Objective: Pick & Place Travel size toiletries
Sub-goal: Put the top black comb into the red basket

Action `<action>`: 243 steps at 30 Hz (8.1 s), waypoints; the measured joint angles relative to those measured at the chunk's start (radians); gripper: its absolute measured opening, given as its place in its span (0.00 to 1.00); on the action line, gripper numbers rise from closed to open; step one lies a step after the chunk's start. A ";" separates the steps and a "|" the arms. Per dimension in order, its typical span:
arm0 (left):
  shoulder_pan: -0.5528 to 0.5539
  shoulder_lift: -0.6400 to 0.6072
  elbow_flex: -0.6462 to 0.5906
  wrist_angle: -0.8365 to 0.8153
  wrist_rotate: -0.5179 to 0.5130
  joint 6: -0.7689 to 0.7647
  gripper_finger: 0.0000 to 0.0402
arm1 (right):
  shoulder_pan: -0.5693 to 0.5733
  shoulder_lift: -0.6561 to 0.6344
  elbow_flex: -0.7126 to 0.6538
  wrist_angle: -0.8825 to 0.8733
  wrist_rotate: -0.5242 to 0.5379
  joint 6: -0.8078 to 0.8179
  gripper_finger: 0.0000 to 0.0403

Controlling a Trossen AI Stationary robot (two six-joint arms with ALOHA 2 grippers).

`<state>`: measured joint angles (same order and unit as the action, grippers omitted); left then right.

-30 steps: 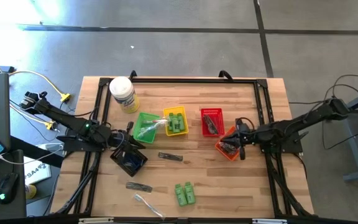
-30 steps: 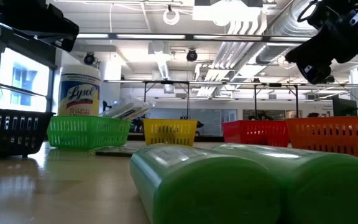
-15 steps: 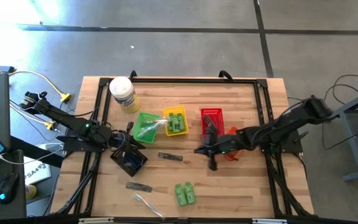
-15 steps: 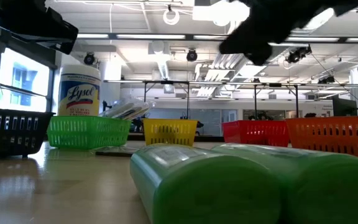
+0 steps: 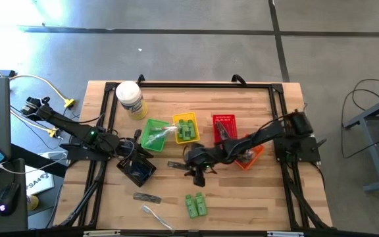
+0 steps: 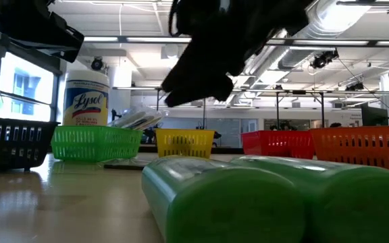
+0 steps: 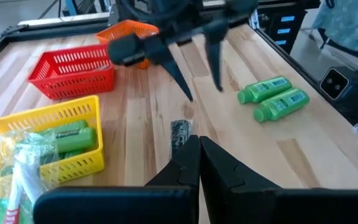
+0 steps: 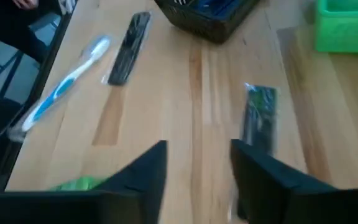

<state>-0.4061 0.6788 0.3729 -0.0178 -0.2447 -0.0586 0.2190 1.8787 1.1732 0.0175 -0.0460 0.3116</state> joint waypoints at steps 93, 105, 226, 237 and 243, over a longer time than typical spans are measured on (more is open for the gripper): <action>0.000 0.000 0.000 -0.035 0.017 -0.052 0.00 | -0.015 0.076 0.157 -0.204 0.188 -0.282 0.01; 0.000 -0.001 0.000 -0.031 0.016 -0.051 0.00 | 0.054 -0.231 0.056 -0.175 0.310 -0.339 0.01; 0.000 -0.001 0.000 0.097 -0.005 0.004 0.00 | -0.158 -1.362 -0.881 0.062 0.342 0.101 0.01; 0.000 -0.001 0.000 0.096 -0.005 0.006 0.00 | -0.222 -0.865 -0.538 -0.280 0.456 0.241 0.01; 0.000 0.000 0.000 0.094 -0.005 0.009 0.00 | -0.301 -0.701 -0.459 -0.304 0.464 0.301 0.01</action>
<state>-0.4062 0.6785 0.3725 0.0761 -0.2493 -0.0494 -0.0823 1.1772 0.7139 -0.2868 0.4182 0.6127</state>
